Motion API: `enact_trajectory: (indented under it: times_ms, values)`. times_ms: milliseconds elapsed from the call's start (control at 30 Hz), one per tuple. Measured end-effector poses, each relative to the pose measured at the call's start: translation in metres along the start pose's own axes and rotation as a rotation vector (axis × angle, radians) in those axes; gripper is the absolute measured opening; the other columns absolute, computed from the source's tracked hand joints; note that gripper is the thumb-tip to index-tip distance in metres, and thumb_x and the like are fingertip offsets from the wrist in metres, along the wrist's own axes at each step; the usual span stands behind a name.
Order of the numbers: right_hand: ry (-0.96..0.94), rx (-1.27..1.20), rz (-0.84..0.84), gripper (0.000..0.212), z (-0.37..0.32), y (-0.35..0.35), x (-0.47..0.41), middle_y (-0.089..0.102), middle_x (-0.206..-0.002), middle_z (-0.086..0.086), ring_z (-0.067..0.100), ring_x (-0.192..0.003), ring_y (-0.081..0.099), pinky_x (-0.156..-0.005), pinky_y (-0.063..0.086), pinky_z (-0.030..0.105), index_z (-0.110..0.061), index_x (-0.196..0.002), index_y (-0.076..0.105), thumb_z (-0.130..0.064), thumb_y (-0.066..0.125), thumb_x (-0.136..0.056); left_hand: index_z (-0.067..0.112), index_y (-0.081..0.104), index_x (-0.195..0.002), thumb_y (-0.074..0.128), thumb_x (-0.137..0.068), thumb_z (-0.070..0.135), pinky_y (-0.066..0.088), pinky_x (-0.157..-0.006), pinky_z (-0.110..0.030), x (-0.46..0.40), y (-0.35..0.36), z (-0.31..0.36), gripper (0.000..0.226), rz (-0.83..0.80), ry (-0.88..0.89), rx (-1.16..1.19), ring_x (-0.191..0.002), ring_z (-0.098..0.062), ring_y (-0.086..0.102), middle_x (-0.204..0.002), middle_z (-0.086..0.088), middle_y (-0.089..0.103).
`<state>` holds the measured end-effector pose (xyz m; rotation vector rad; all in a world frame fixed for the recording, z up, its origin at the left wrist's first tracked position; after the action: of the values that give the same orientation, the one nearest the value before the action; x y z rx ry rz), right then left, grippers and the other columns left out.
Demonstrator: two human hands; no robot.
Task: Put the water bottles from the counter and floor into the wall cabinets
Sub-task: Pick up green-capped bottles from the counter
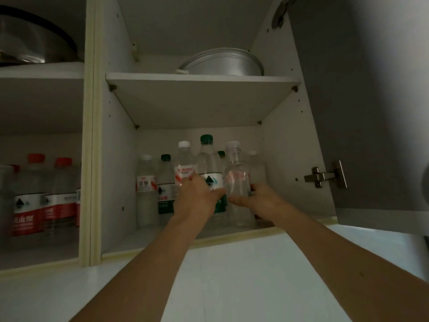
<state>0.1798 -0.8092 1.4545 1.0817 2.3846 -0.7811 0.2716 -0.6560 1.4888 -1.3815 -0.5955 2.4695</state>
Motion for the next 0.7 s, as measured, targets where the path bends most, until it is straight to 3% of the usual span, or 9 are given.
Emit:
enact_trajectory:
  times_ms: [67, 167, 300, 367, 467, 567, 700]
  values:
    - [-0.002, 0.018, 0.013, 0.056, 0.0, 0.002, -0.003, 0.065, -0.101, -0.01, 0.012, -0.098, 0.063, -0.091, 0.053, 0.034, -0.024, -0.129, 0.059, -0.038, 0.082, -0.08, 0.01, 0.053, -0.121, 0.077, -0.082, 0.046, 0.057, -0.083, -0.043, -0.002, 0.0, 0.001, 0.058, 0.043, 0.007, -0.07, -0.098, -0.025, 0.063, -0.115, -0.01, 0.062]
    - [-0.015, 0.051, 0.034, 0.057, -0.001, 0.003, -0.005, 0.062, -0.094, -0.013, -0.002, -0.081, 0.055, -0.068, 0.044, 0.019, -0.023, -0.13, 0.059, -0.039, 0.081, -0.081, 0.008, 0.053, -0.122, 0.077, -0.082, 0.048, 0.057, -0.082, -0.042, -0.005, 0.002, 0.001, 0.062, 0.061, -0.006, -0.129, -0.098, -0.026, 0.063, -0.114, -0.011, 0.062]
    - [-0.019, 0.089, 0.031, 0.052, -0.003, 0.004, -0.002, 0.062, -0.095, -0.011, -0.002, -0.079, 0.053, -0.063, 0.04, 0.018, -0.022, -0.13, 0.059, -0.04, 0.077, -0.084, 0.007, 0.052, -0.124, 0.077, -0.081, 0.048, 0.057, -0.085, -0.046, -0.004, 0.002, -0.001, 0.064, 0.073, -0.025, -0.111, -0.1, -0.028, 0.062, -0.114, -0.012, 0.062]
    - [-0.021, 0.125, 0.01, 0.049, -0.006, 0.005, 0.002, 0.062, -0.095, -0.012, 0.002, -0.08, 0.055, -0.064, 0.041, 0.02, -0.02, -0.131, 0.059, -0.039, 0.073, -0.089, 0.008, 0.055, -0.119, 0.077, -0.082, 0.044, 0.057, -0.081, -0.041, -0.002, 0.001, -0.001, 0.056, 0.063, -0.016, -0.045, -0.096, -0.025, 0.063, -0.11, -0.011, 0.064]
    - [-0.028, 0.216, 0.057, 0.038, -0.011, 0.002, 0.011, 0.067, -0.109, 0.001, 0.016, -0.092, 0.06, -0.077, 0.045, 0.028, -0.016, -0.129, 0.06, -0.036, 0.064, -0.096, 0.011, 0.061, -0.108, 0.077, -0.085, 0.035, 0.054, -0.071, -0.033, 0.005, -0.004, -0.003, 0.037, 0.054, 0.016, 0.032, -0.087, -0.019, 0.064, -0.103, -0.008, 0.068]
    - [-0.103, 0.282, 0.259, 0.026, -0.027, -0.005, 0.03, 0.067, -0.101, 0.009, 0.026, -0.091, 0.066, -0.075, 0.052, 0.033, -0.012, -0.114, 0.065, -0.033, 0.058, -0.1, 0.013, 0.064, -0.104, 0.075, -0.088, 0.032, 0.052, -0.066, -0.027, 0.015, -0.018, -0.003, 0.027, 0.065, 0.082, 0.04, -0.084, -0.016, 0.064, -0.099, -0.003, 0.069]
    - [-0.325, 0.265, 0.464, 0.027, -0.055, 0.008, 0.082, 0.051, -0.116, -0.003, 0.018, -0.103, 0.057, -0.088, 0.052, 0.034, -0.018, -0.124, 0.06, -0.031, 0.053, -0.102, 0.025, 0.06, -0.086, 0.071, -0.09, 0.038, 0.043, -0.053, -0.015, 0.036, -0.05, -0.011, 0.017, 0.096, 0.097, 0.086, -0.069, -0.002, 0.063, -0.085, 0.008, 0.067]
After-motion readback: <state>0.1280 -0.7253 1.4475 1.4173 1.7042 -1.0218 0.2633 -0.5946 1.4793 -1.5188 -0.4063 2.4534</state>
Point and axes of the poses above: each hand's wrist, its own x-axis away from the middle knuckle, its own y-axis out of the palm, z = x × y, the point moved 9 cm from there along -x, towards the middle knuckle
